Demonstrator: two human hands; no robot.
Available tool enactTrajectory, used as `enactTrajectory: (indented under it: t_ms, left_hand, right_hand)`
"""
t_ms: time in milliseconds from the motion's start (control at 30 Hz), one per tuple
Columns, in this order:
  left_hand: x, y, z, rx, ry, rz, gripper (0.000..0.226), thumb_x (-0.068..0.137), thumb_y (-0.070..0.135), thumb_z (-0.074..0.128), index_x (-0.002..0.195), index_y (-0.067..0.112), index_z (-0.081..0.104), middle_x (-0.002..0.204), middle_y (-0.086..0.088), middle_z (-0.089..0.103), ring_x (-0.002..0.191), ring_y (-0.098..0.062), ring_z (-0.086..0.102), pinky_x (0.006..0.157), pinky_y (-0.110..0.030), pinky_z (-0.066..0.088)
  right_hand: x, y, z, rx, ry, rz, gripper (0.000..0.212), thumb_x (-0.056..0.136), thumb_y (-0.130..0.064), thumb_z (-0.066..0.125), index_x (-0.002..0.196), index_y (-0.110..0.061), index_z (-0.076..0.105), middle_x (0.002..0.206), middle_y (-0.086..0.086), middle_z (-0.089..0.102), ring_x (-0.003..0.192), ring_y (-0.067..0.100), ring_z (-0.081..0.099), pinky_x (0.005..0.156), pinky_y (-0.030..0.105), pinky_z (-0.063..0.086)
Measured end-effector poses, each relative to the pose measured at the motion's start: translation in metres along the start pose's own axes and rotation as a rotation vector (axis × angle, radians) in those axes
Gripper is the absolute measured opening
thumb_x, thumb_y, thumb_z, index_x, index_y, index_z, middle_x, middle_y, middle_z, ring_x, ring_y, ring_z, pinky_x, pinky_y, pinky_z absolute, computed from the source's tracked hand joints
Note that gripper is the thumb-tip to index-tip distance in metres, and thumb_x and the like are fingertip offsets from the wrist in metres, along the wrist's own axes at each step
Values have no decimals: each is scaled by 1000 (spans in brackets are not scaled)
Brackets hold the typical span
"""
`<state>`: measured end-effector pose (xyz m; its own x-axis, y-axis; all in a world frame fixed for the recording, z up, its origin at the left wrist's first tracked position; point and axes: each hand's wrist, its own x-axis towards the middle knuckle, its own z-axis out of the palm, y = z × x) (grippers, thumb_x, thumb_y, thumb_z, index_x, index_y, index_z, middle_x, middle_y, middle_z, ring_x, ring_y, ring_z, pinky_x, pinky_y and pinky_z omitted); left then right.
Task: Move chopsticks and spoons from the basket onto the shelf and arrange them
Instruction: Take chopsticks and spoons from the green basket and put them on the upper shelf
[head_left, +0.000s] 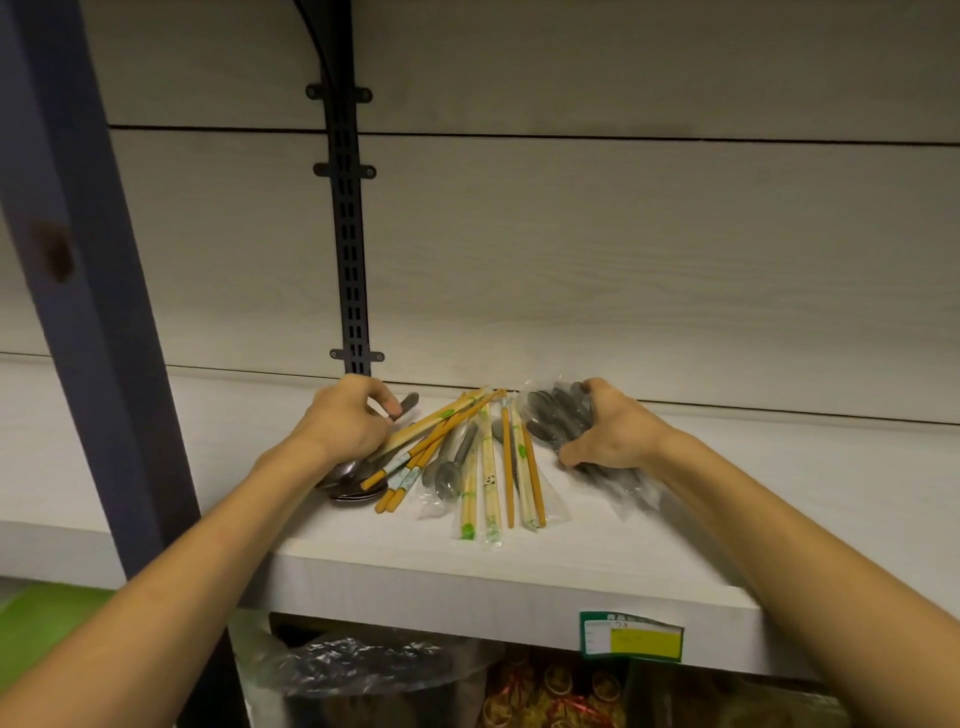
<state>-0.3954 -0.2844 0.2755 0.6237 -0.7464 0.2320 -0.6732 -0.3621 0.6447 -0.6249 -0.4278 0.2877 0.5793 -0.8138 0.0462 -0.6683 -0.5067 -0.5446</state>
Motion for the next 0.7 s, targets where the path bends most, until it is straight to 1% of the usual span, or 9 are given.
enactTrajectory:
  t_ms: [67,167,267,367,433,500,567,633,700]
  left_hand:
    - [-1,1,-1,37,-13,52,23,93,7,52,88,27,62,103,-8,62,90,-22,58,67,-27,43]
    - [-3,2,-4,89,-19,104,37,92,-5,42,89,27,59,114,-7,56,105,-23,55,76,-28,40]
    - [-3,1,-9,141,9,136,48,83,-14,38,87,30,56,115,-12,54,100,-23,52,73,-28,40]
    - [-5,1,-10,189,-43,118,47,82,-17,39,94,24,59,122,-10,54,114,-25,53,87,-36,47]
    - [-9,2,-8,216,-55,118,46,82,-18,40,93,22,61,121,-9,54,116,-26,54,89,-35,46]
    - [-10,1,-10,223,33,145,43,83,-15,45,86,25,59,118,-12,50,112,-31,53,89,-36,45]
    - [-12,2,-14,213,95,155,39,84,-13,46,86,24,59,117,-13,47,110,-32,51,90,-37,45]
    - [-16,7,-16,188,79,157,36,85,-10,44,86,22,61,113,-13,51,102,-27,52,80,-32,44]
    - [-21,13,-15,184,34,150,24,91,1,46,88,18,64,104,-8,58,90,-20,52,70,-26,41]
  right_hand:
    - [1,0,1,12,-3,12,74,71,-19,80,130,-12,36,114,5,53,99,22,54,82,32,50]
    - [2,4,-1,75,73,17,69,70,-18,79,126,-12,39,110,6,56,97,24,58,80,36,53]
    - [1,7,-7,158,140,16,67,71,-16,77,124,-14,37,103,7,57,88,27,62,63,36,53]
    - [-1,7,-8,192,169,0,63,75,-13,74,123,-14,35,96,7,56,78,25,61,50,30,46]
    - [-2,7,-7,217,174,-22,60,77,-13,74,122,-16,33,95,8,58,71,23,61,46,26,44]
    - [-4,5,-7,260,177,-34,57,78,-18,74,117,-18,32,96,10,60,70,24,62,48,28,47]
    - [-4,3,-7,298,182,-30,56,78,-22,75,115,-18,33,97,10,59,78,27,65,61,36,54]
    - [-4,3,-6,322,178,-23,57,78,-23,75,117,-16,34,97,6,57,86,27,65,73,40,56]
    - [-4,3,-4,365,152,-18,62,76,-25,78,118,-17,34,98,3,56,86,22,63,72,36,56]
